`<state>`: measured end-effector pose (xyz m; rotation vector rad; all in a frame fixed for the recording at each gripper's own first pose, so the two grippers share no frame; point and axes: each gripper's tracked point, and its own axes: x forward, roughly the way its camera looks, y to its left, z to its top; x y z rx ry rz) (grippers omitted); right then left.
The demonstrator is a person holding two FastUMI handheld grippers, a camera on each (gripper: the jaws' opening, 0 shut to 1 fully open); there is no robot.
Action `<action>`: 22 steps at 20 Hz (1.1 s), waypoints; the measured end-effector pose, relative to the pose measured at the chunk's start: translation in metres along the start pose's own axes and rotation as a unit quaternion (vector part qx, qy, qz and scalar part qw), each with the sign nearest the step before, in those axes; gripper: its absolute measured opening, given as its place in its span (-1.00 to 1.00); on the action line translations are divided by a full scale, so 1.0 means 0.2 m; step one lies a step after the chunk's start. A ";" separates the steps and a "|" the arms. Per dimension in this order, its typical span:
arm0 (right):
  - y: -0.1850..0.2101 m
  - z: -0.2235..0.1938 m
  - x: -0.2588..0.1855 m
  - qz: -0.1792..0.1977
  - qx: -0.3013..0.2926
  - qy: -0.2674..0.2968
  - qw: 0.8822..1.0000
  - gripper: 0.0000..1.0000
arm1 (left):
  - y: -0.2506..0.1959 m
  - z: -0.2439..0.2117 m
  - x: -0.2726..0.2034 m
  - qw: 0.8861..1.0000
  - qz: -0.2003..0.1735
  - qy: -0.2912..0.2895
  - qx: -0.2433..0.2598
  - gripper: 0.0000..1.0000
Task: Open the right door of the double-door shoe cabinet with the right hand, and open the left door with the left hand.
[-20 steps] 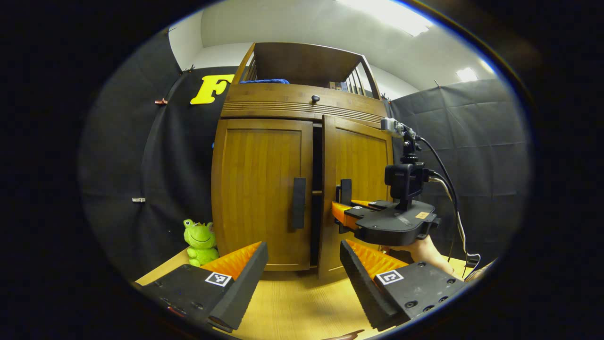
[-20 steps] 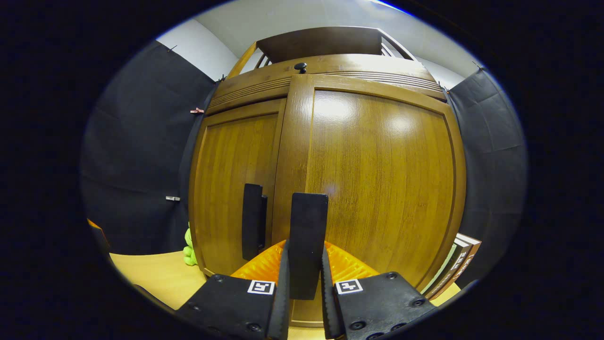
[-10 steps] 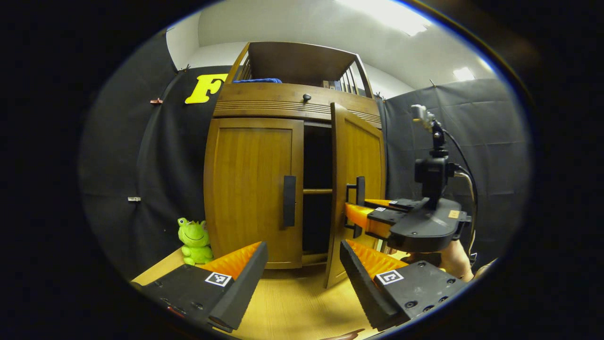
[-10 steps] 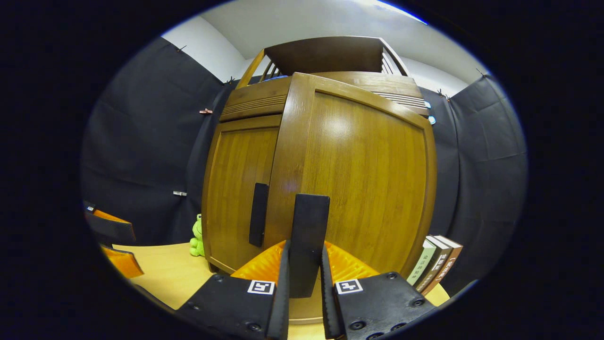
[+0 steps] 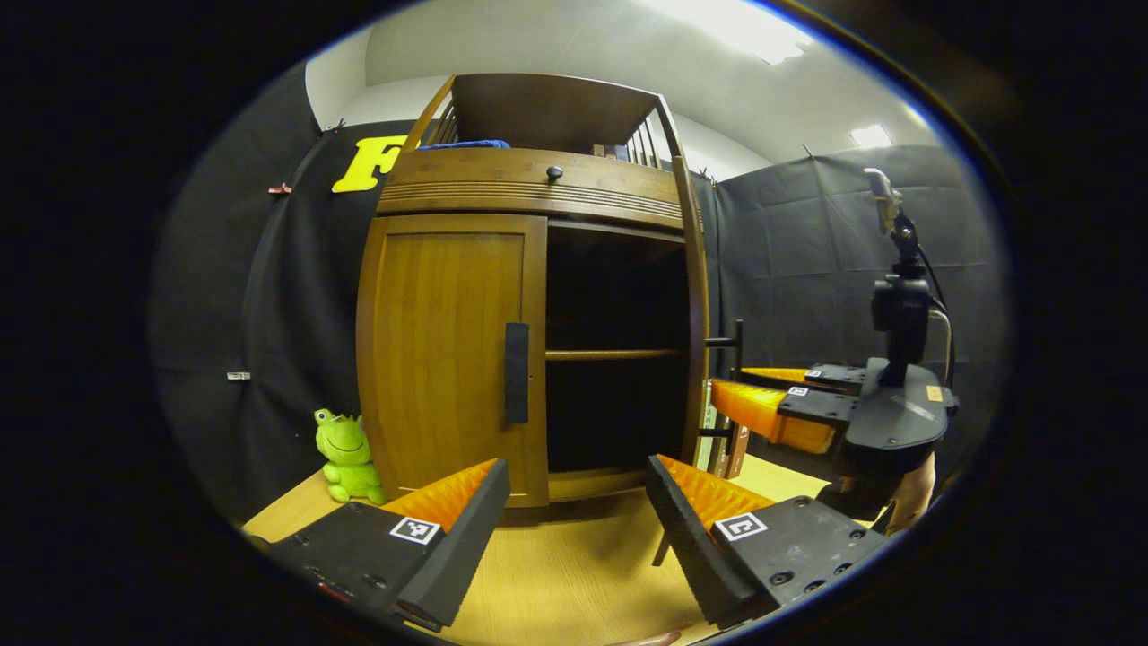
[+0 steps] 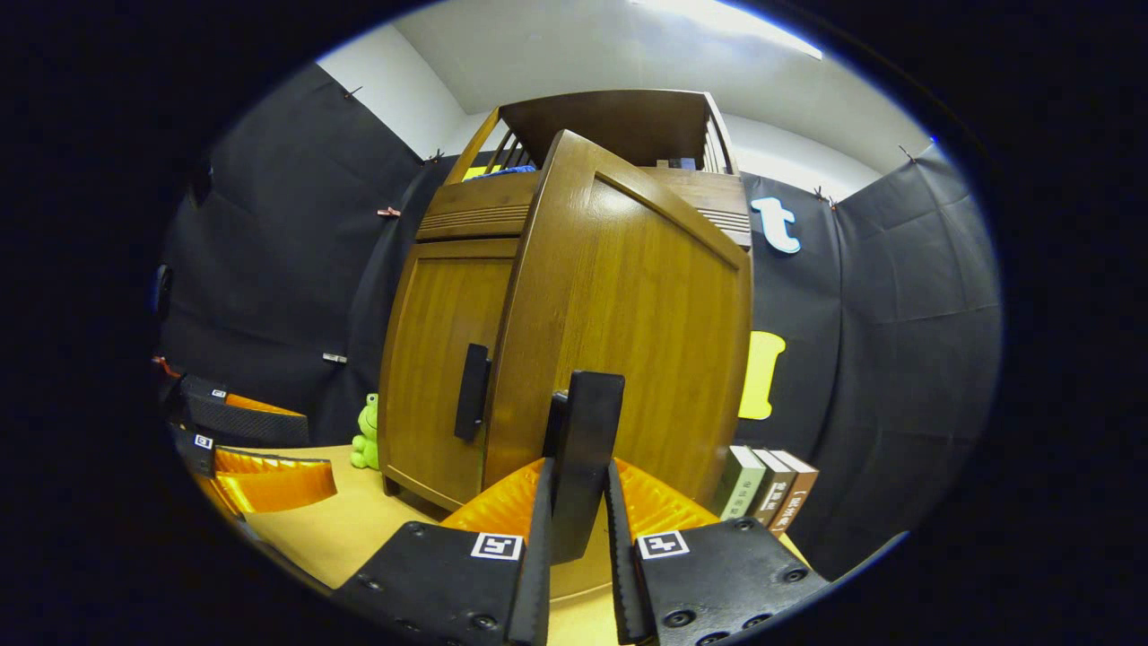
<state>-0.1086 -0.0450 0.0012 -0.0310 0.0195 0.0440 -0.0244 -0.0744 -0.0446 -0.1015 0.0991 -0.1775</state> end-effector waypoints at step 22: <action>-0.81 0.11 -0.52 -0.199 -0.034 -0.024 0.979 -0.60 | -0.25 0.01 0.14 0.999 -0.030 0.011 -0.009 0.91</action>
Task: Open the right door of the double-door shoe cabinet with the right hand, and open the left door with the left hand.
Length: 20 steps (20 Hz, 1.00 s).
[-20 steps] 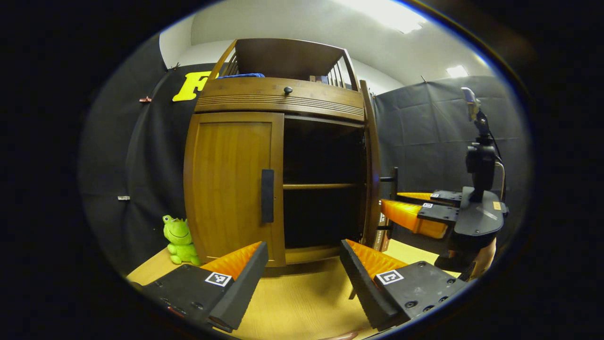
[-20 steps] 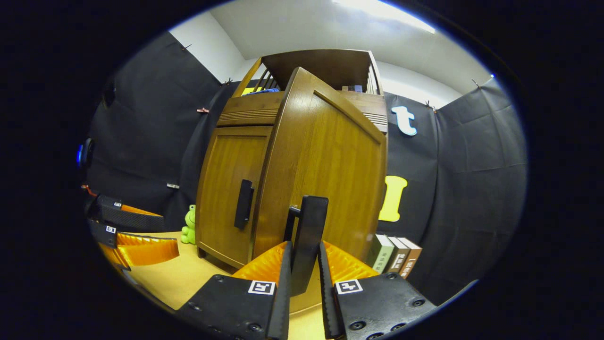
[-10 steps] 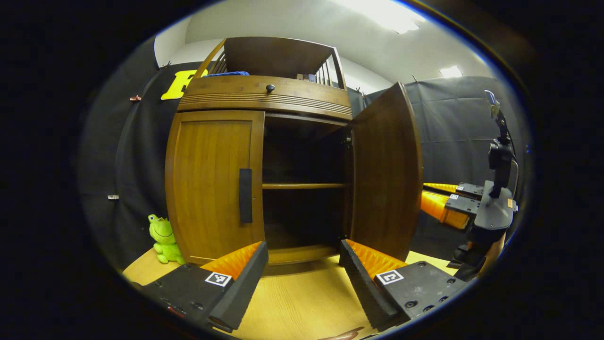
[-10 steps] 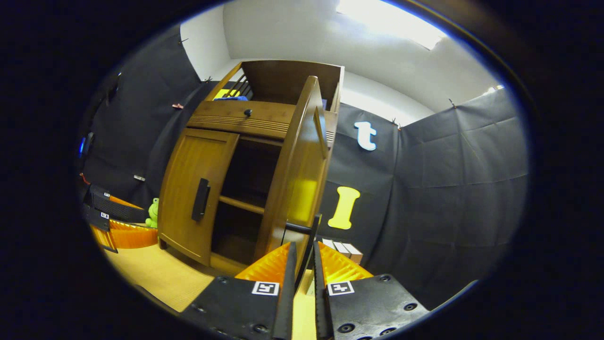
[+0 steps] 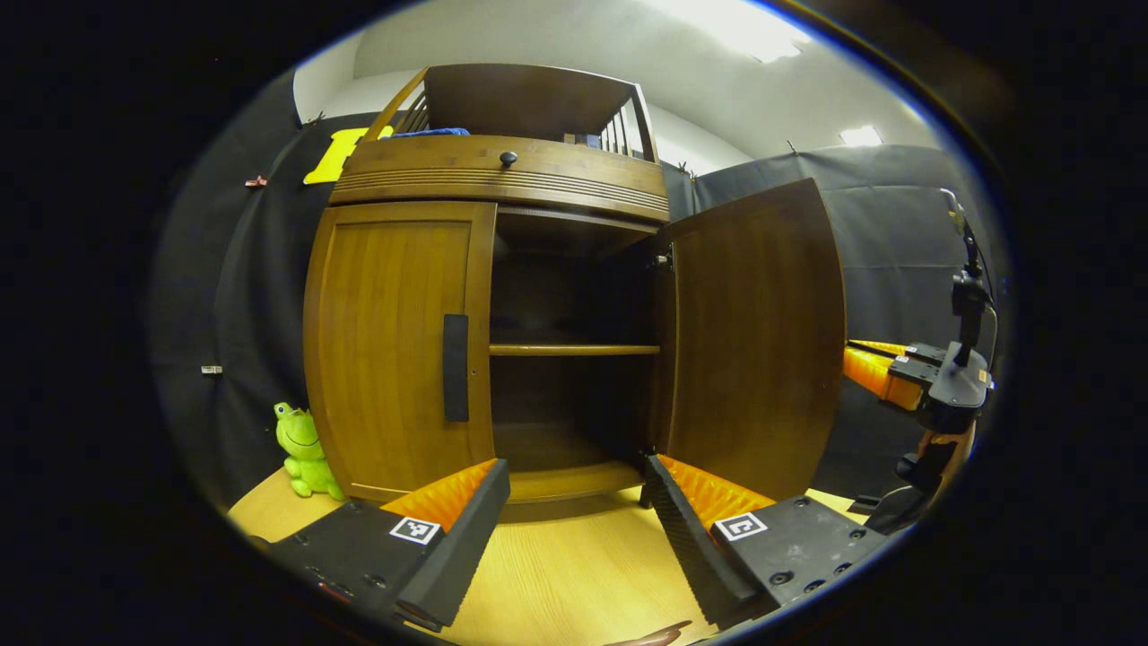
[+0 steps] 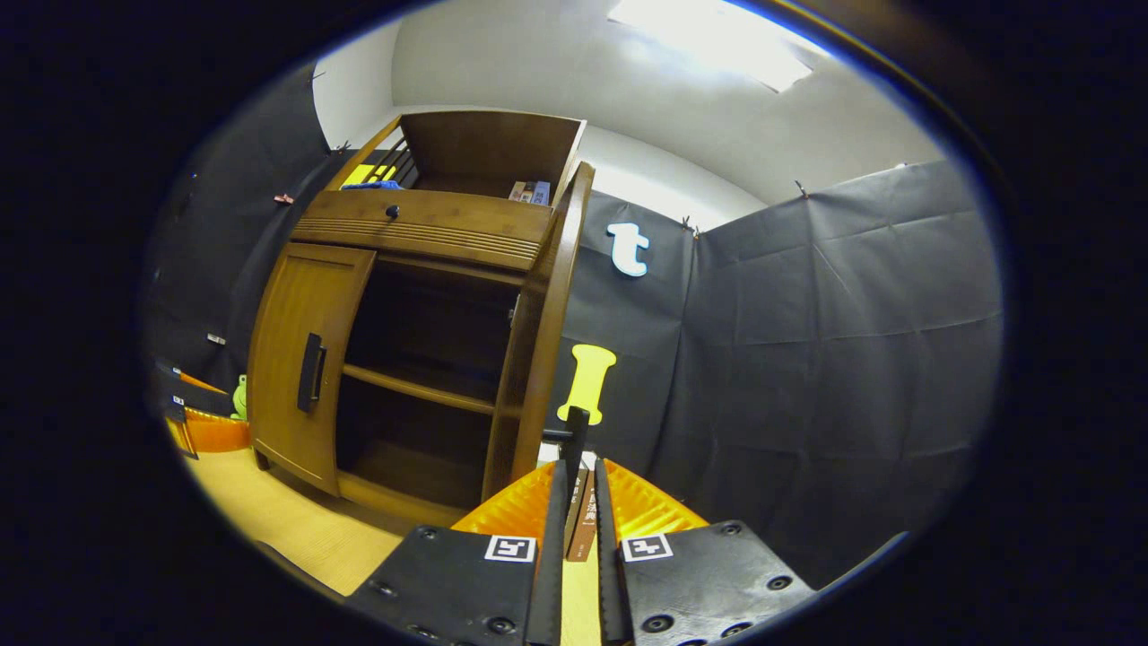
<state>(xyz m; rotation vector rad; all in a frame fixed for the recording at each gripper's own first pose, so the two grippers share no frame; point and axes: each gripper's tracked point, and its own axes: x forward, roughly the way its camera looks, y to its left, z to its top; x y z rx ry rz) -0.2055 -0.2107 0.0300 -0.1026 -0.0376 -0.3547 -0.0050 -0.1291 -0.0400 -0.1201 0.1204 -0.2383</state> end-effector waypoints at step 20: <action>-0.10 -0.05 -0.16 0.006 -0.004 0.025 1.000 -0.34 | 0.46 0.17 0.47 0.991 0.121 -0.050 0.026 0.83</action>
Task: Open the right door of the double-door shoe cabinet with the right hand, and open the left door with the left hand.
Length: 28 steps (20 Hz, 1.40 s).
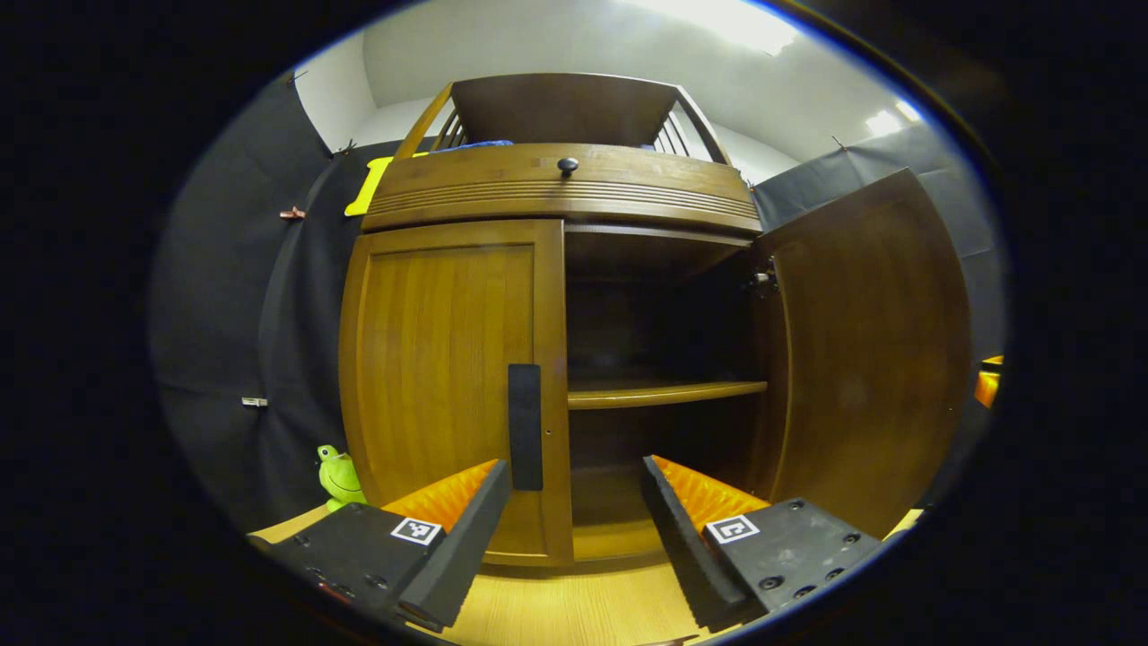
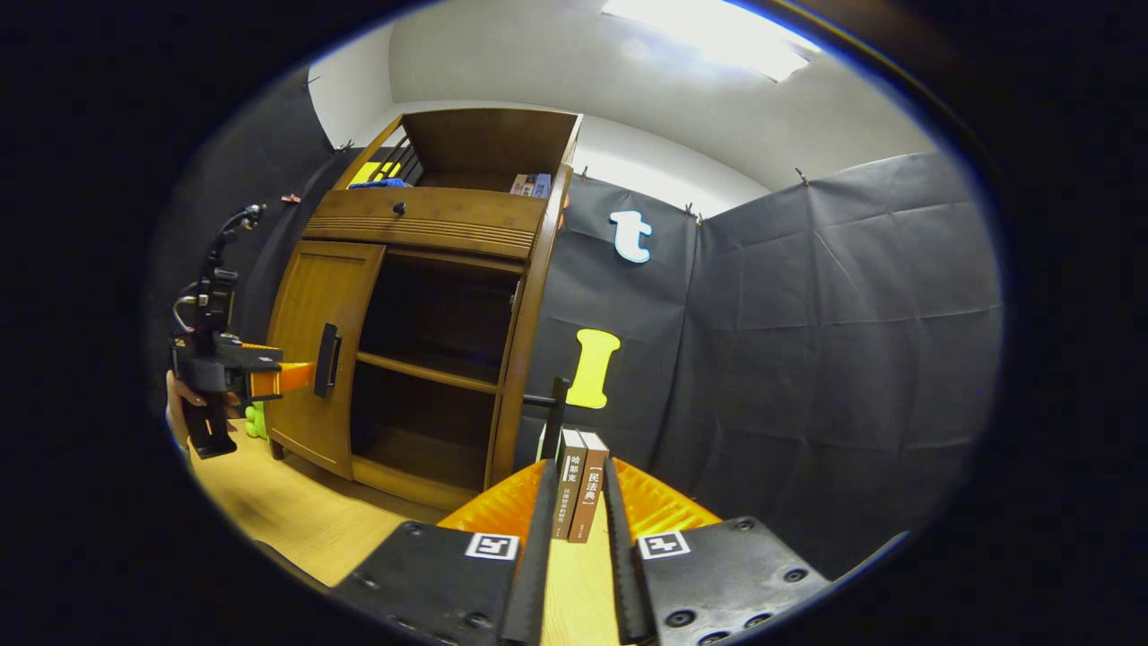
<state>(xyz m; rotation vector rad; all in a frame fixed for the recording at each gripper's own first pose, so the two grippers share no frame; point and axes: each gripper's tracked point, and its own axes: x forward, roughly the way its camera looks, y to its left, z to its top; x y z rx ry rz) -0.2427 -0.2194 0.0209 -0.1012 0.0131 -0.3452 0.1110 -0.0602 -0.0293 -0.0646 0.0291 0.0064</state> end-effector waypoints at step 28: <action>0.14 -0.11 -0.08 0.028 0.007 0.030 0.999 0.66 | 0.24 -0.16 0.52 1.000 -0.006 0.026 0.011 -0.34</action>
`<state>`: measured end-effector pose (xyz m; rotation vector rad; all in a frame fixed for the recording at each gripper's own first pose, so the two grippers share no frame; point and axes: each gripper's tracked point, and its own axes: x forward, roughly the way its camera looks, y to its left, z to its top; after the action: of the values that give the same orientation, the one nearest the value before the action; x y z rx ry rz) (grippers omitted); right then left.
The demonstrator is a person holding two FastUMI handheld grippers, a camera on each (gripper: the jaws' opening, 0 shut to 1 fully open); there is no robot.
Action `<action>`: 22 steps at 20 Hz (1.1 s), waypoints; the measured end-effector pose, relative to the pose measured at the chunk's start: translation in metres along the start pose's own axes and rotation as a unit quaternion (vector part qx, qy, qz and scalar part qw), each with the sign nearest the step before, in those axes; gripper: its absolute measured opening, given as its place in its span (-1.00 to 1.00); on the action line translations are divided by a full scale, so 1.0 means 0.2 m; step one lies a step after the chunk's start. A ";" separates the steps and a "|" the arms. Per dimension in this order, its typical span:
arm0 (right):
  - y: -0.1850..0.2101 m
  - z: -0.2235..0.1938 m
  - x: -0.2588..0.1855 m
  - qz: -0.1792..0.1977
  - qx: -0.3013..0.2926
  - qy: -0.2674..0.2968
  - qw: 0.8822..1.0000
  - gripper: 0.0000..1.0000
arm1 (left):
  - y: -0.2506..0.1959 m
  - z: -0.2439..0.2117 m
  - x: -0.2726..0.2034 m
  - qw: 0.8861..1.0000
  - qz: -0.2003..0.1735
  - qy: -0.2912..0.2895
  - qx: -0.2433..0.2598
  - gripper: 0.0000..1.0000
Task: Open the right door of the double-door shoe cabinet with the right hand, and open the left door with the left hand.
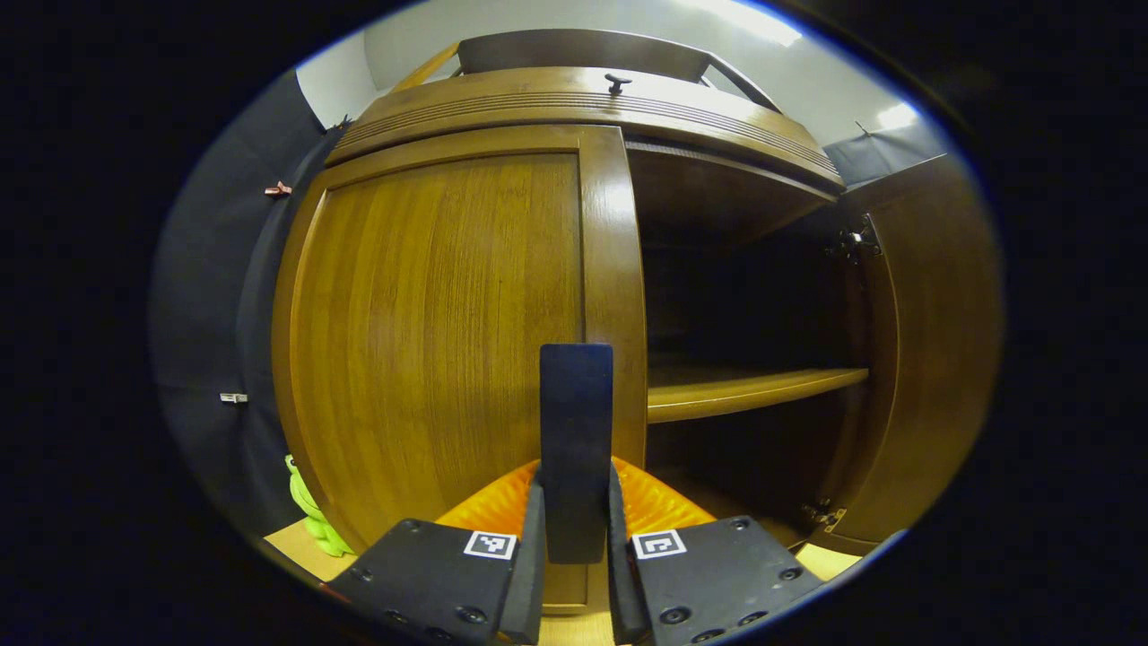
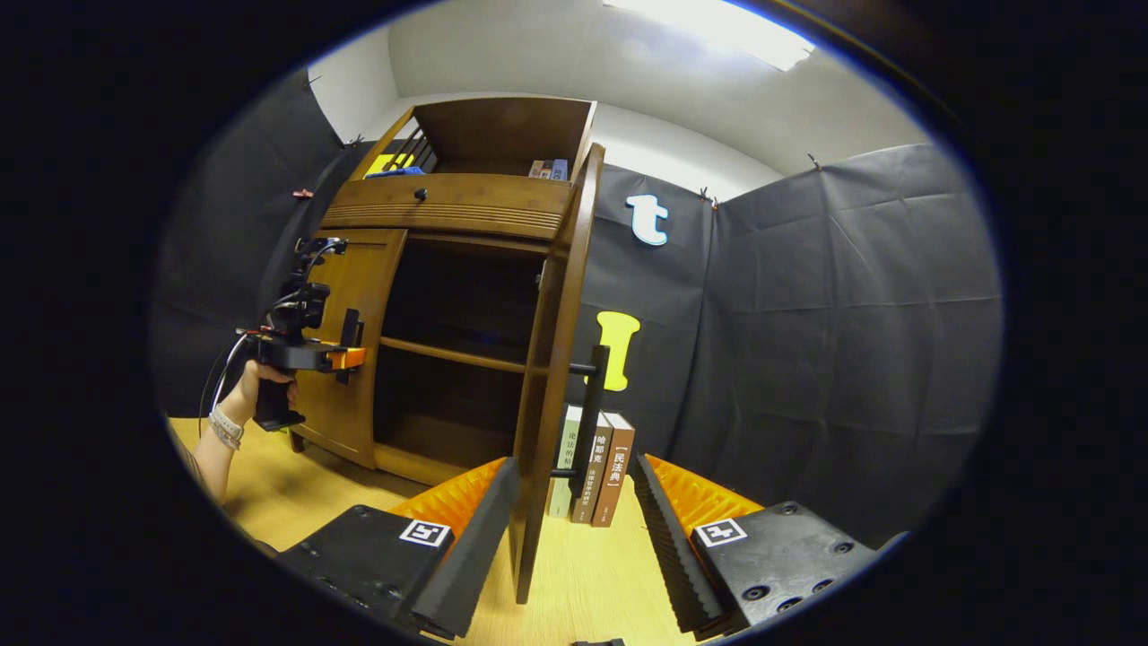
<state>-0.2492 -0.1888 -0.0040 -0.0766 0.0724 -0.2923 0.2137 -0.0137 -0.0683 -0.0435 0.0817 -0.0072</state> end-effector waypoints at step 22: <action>0.73 0.07 -0.01 0.150 0.008 -0.005 0.989 0.67 | 0.28 0.02 -0.74 0.996 -0.085 0.017 -0.003 -0.37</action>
<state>-0.2081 -0.0488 -0.0014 -0.0495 0.0703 0.0087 0.0672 0.0441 -0.0554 -0.0566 0.1127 -0.1788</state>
